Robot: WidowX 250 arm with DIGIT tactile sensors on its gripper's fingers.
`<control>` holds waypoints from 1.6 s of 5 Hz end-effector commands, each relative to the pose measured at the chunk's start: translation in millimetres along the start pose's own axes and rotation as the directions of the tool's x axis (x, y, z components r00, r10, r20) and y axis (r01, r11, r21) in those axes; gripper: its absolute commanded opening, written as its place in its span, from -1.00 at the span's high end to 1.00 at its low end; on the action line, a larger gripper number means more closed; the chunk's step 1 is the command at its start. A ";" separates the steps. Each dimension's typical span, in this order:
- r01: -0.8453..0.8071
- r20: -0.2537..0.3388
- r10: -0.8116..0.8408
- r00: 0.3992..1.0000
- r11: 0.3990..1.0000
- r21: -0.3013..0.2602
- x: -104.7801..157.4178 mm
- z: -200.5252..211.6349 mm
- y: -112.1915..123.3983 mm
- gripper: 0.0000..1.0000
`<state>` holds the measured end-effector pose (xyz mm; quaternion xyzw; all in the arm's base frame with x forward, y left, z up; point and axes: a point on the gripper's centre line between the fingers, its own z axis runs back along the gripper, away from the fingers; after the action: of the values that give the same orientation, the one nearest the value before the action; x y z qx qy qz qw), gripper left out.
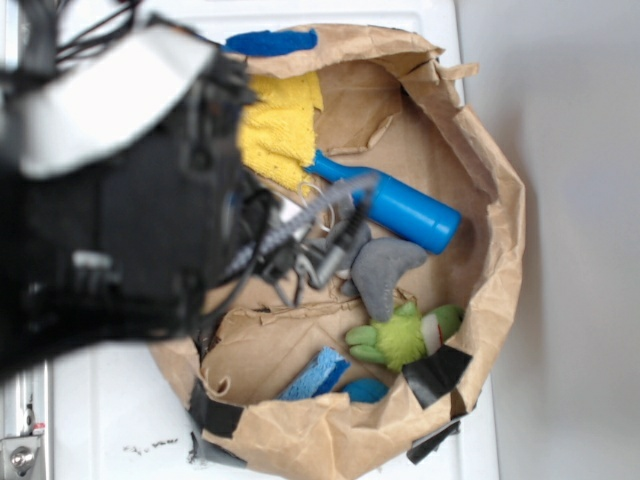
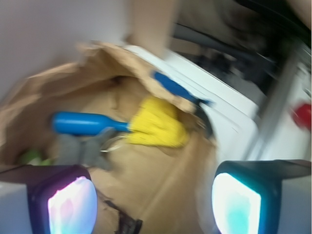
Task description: Grab the yellow cloth.
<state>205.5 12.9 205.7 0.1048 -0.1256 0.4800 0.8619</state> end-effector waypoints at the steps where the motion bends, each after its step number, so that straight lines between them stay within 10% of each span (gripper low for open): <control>1: -0.018 0.019 0.019 1.000 1.000 -0.021 -0.5 10.7 5.1 -1.00; 8: -0.207 -0.102 0.208 0.973 0.978 0.011 32.3 -81.1 -13.9 -1.00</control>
<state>247.4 49.6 126.9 0.0728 -0.0751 0.5544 0.8256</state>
